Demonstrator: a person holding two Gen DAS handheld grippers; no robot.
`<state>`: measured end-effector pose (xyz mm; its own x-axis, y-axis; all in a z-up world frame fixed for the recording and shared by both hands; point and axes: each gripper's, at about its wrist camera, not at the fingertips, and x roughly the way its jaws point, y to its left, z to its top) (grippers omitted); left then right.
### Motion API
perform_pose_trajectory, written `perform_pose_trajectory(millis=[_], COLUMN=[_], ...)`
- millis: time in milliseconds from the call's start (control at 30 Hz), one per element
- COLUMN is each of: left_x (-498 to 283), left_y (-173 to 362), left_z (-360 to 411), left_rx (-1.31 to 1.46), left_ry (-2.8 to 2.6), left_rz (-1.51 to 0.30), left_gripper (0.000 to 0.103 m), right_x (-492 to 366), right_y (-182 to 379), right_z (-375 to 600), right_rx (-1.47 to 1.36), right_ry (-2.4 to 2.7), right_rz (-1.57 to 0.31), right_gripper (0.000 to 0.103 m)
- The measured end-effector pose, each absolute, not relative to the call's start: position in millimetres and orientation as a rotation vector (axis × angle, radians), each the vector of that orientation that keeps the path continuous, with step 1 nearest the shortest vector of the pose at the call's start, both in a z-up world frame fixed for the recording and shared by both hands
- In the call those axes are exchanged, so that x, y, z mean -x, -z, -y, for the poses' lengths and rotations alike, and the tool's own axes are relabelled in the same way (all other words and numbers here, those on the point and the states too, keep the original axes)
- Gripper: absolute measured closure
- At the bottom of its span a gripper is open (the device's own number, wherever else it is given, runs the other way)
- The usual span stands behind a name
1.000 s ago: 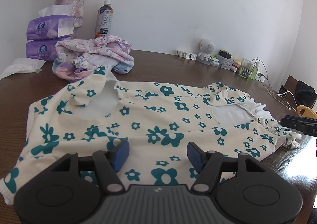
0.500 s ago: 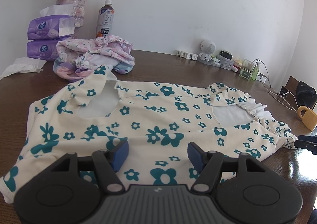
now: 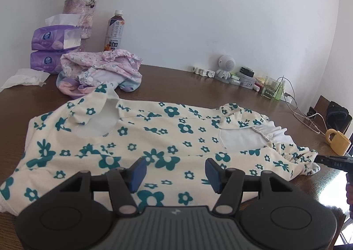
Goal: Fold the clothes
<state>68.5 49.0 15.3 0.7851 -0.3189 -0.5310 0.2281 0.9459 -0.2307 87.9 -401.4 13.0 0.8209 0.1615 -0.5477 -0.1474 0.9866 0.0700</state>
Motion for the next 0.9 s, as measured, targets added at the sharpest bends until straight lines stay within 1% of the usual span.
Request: perform_pose_trajectory(millis=[67, 133, 200, 233, 267, 300, 367, 433, 500, 533, 567, 900], left_x=[-68.8, -68.5, -68.8, -68.9, -69.1, -69.1, -68.3, -67.5, -66.8, -66.5, -66.2, -65.8], left_y=[-10.5, -6.8, -5.4, -4.9, -4.3, -3.8, -3.1, -2.5, -2.0, -1.9, -1.8, -1.7], left_z=[-47.6, -47.1, -47.2, -47.1, -46.5, -45.9, -44.1, -43.5, -43.9, -44.1, -44.2, -44.1], left_rx=[0.161, 0.162, 0.161, 0.159, 0.155, 0.151, 0.14, 0.135, 0.136, 0.137, 0.137, 0.137], left_ry=[0.295, 0.293, 0.293, 0.294, 0.294, 0.295, 0.3, 0.302, 0.304, 0.303, 0.303, 0.302], left_rz=[-0.621, -0.634, -0.637, -0.637, -0.637, -0.636, -0.631, -0.627, -0.625, -0.624, -0.624, -0.623], left_gripper=[0.045, 0.045, 0.045, 0.044, 0.043, 0.042, 0.039, 0.039, 0.039, 0.039, 0.039, 0.039], right_x=[-90.4, -84.9, -74.5, -69.5, -64.7, -61.1, -57.9, -60.4, -62.5, -63.1, -63.6, -87.0], right_y=[-13.8, -15.2, -17.2, -17.5, -17.6, -16.8, -13.9, -9.5, -6.8, -6.7, -5.9, -5.6], right_z=[404.4, 408.8, 412.5, 414.7, 417.0, 418.8, 420.2, 418.5, 415.0, 412.5, 410.6, 403.9], right_rx=[-0.058, -0.082, -0.083, -0.09, -0.097, -0.112, -0.139, -0.138, -0.128, -0.122, -0.127, -0.065], right_ry=[-0.163, -0.162, -0.156, -0.155, -0.155, -0.164, -0.178, -0.167, -0.167, -0.177, -0.191, -0.131], right_rz=[-0.593, -0.59, -0.584, -0.583, -0.584, -0.588, -0.598, -0.612, -0.613, -0.614, -0.617, -0.597], right_gripper=[0.101, 0.094, 0.082, 0.068, 0.059, 0.059, 0.059, 0.06, 0.072, 0.089, 0.098, 0.099])
